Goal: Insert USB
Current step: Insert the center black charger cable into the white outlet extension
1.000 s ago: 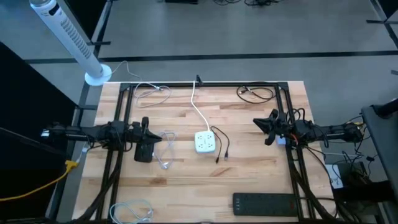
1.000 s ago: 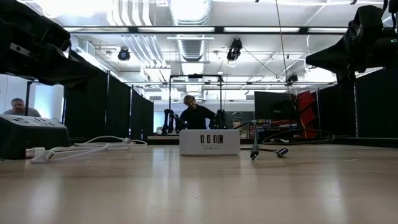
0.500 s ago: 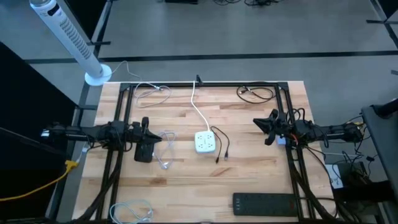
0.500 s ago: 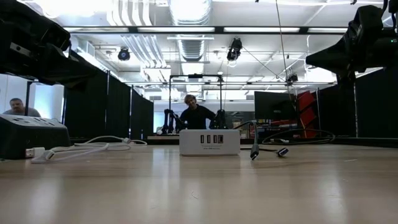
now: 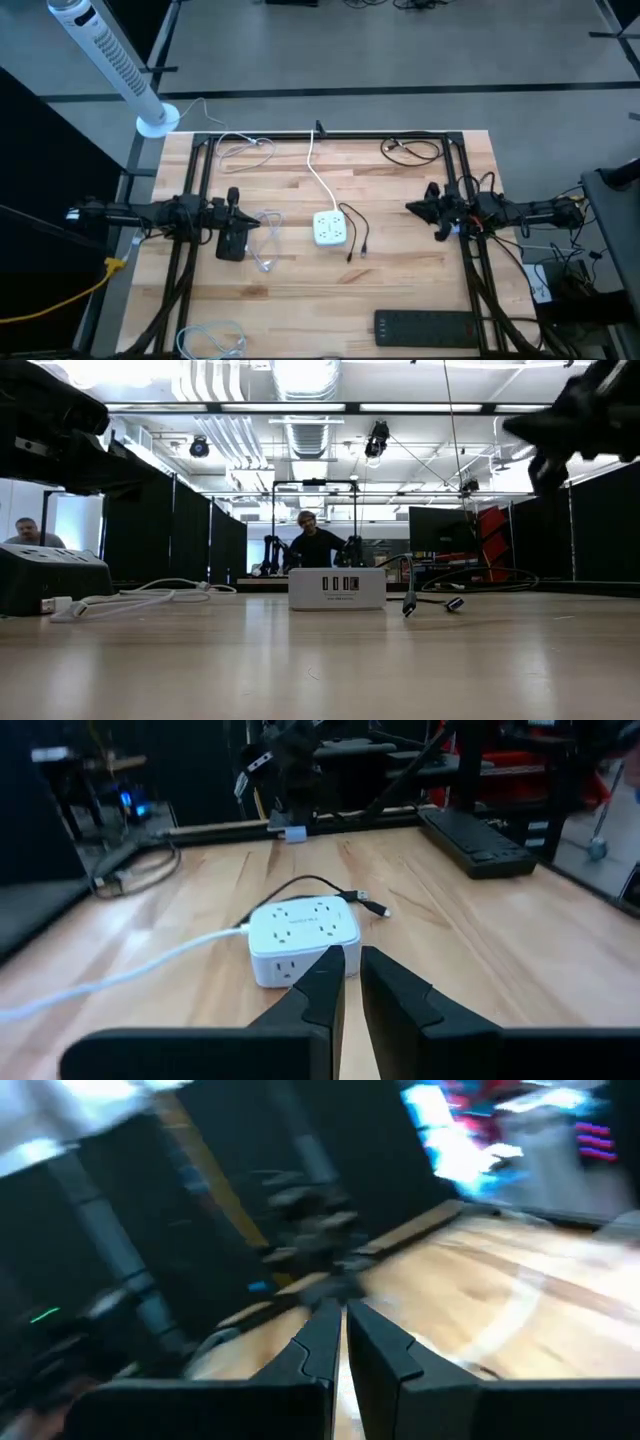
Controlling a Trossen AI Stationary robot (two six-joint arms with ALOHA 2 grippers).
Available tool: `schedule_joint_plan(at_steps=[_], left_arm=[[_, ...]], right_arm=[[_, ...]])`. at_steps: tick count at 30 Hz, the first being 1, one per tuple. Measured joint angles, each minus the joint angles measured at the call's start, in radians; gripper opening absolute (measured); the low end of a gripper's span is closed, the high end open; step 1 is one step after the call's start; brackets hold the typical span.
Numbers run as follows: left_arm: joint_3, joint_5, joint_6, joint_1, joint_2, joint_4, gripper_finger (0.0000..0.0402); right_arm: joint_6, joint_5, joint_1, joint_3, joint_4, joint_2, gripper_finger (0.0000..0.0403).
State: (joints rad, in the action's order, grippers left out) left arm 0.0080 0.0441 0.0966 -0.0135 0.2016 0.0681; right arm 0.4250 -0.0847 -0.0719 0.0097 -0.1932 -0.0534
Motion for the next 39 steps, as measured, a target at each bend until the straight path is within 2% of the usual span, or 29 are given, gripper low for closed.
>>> schedule_joint_plan(at_steps=[2, 7, 10, 13, 17, 22, 25, 29, 33, 36, 39], left_arm=[[0.0, 0.0, 0.025, 0.0, 0.0, 0.011, 0.0025], [0.0, 0.0, 0.027, 0.0, 0.0, 0.044, 0.0025], [0.0, 0.0, -0.053, 0.0, 0.0, 0.106, 0.0025], [0.0, -0.001, -0.179, 0.0, 0.0, 0.178, 0.0025], [0.0, -0.001, -0.337, 0.0, 0.0, 0.249, 0.0025], [0.0, -0.002, -0.342, 0.0, 0.0, 0.257, 0.0025], [0.0, -0.002, -0.352, 0.0, 0.0, 0.258, 0.0025], [0.0, -0.002, -0.348, 0.0, 0.0, 0.263, 0.0025], [0.0, -0.008, -0.345, 0.0, 0.0, 0.263, 0.0025], [0.0, -0.009, -0.345, 0.0, 0.0, 0.263, 0.0025], [0.0, -0.009, -0.345, 0.0, 0.0, 0.262, 0.0025]], right_arm=[[-0.068, 0.064, -0.002, 0.0, -0.082, -0.036, 0.0007], [-0.239, 0.139, -0.018, 0.0, -0.213, -0.171, 0.0007], [-0.336, 0.238, -0.026, 0.0, -0.354, -0.278, 0.0007], [-0.345, 0.243, -0.029, 0.017, -0.48, -0.397, 0.0007], [-0.415, 0.246, -0.029, 0.126, -0.473, -0.567, 0.0007], [-0.527, 0.242, -0.042, 0.312, -0.47, -0.823, 0.0007], [-0.508, 0.247, -0.048, 0.427, -0.459, -0.978, 0.0007], [-0.537, 0.306, -0.048, 0.587, -0.339, -1.151, 0.0007], [-0.642, 0.346, -0.061, 0.78, -0.03, -1.297, 0.001], [-0.716, 0.332, -0.082, 0.915, 0.212, -1.404, 0.0031], [-0.788, 0.285, -0.115, 1.023, 0.369, -1.499, 0.0071]])
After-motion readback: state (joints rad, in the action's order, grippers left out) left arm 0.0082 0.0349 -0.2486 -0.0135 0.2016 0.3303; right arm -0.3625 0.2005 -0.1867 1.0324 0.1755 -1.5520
